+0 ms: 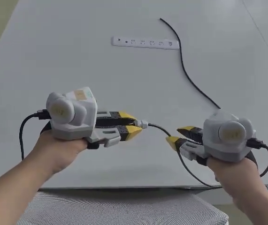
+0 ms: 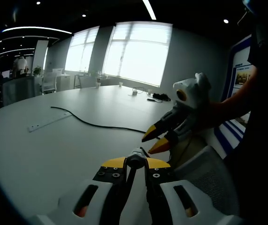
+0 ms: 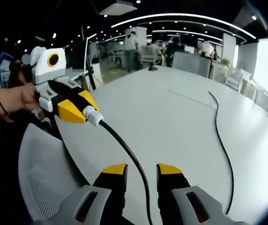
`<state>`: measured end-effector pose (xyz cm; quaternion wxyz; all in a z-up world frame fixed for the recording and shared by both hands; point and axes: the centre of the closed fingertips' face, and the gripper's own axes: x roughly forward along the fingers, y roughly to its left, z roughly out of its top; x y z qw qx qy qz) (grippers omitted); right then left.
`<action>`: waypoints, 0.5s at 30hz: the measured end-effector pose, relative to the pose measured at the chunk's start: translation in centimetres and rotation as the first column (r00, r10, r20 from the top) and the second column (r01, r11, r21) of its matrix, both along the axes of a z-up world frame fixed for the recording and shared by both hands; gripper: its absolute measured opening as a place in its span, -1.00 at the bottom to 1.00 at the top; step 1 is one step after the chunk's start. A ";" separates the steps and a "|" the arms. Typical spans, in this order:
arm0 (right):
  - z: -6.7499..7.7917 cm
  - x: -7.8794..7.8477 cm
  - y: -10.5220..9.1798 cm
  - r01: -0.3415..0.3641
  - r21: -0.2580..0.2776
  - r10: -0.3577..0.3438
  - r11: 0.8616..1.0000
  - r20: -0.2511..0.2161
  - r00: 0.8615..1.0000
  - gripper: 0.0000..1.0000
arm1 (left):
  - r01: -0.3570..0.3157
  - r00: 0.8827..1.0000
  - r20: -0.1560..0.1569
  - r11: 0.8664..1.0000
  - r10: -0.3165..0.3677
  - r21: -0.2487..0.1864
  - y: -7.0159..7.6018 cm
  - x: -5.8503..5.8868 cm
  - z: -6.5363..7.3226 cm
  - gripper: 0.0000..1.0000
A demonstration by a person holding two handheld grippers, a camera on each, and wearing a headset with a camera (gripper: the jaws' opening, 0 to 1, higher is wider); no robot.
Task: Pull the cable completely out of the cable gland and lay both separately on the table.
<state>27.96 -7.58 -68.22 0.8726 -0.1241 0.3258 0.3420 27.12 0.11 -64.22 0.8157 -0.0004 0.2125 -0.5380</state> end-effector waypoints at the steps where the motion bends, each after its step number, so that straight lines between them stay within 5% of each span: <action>1: 0.2 0.1 0.2 -0.019 -0.013 0.019 1.000 0.013 1.000 -0.55 | -0.001 1.000 0.001 1.000 0.001 0.001 0.0 0.0 0.0 -0.70; 5: 1.4 0.3 1.7 -0.136 -0.094 0.144 0.986 0.084 0.986 -0.53 | -0.003 1.000 -0.003 1.000 0.003 0.003 0.1 0.0 0.0 -0.70; 8: 2.2 0.2 3.4 -0.222 -0.152 0.242 0.963 0.132 0.961 -0.54 | -0.005 1.000 -0.005 1.000 0.005 0.004 0.2 0.0 -0.1 -0.70; 15: 2.4 -0.1 5.6 -0.313 -0.228 0.354 0.922 0.167 0.920 -0.61 | -0.007 1.000 -0.008 1.000 0.008 0.001 0.1 0.0 -0.1 -0.70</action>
